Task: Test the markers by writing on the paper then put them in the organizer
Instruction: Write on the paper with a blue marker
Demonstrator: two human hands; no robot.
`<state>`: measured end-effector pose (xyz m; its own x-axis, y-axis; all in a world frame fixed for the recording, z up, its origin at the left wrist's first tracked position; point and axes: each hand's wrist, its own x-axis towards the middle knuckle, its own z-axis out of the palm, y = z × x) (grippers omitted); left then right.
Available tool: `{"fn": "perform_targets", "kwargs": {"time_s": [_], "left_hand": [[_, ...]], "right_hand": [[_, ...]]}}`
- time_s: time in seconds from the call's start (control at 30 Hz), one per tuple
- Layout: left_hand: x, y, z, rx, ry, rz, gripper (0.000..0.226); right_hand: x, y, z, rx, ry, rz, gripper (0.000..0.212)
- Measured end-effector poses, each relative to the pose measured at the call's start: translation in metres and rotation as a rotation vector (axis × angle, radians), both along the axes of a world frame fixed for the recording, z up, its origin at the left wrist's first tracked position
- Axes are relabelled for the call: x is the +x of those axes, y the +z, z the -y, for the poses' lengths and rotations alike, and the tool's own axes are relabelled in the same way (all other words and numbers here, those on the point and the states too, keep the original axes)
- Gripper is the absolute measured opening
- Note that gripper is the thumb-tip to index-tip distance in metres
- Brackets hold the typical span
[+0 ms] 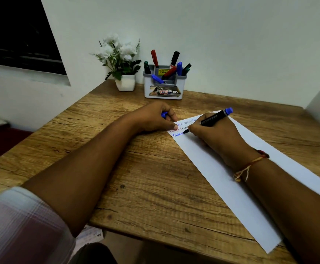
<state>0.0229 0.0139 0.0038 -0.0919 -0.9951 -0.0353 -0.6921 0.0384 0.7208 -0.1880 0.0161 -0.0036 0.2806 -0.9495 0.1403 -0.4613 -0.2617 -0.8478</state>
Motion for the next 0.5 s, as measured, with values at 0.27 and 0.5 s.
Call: {"fn": "perform_targets", "kwargs": {"time_s": [0.27,0.5], "left_hand": [[-0.0004,0.0017,-0.001,0.004,0.001,0.008,0.02],[-0.0008,0.0016,-0.0014,0.005,0.003,0.013,0.021]], "right_hand": [[-0.0006,-0.002,0.0029,-0.015,-0.037,-0.011,0.022],[-0.0005,-0.0018,0.0029,-0.014,-0.035,-0.026,0.019]]}}
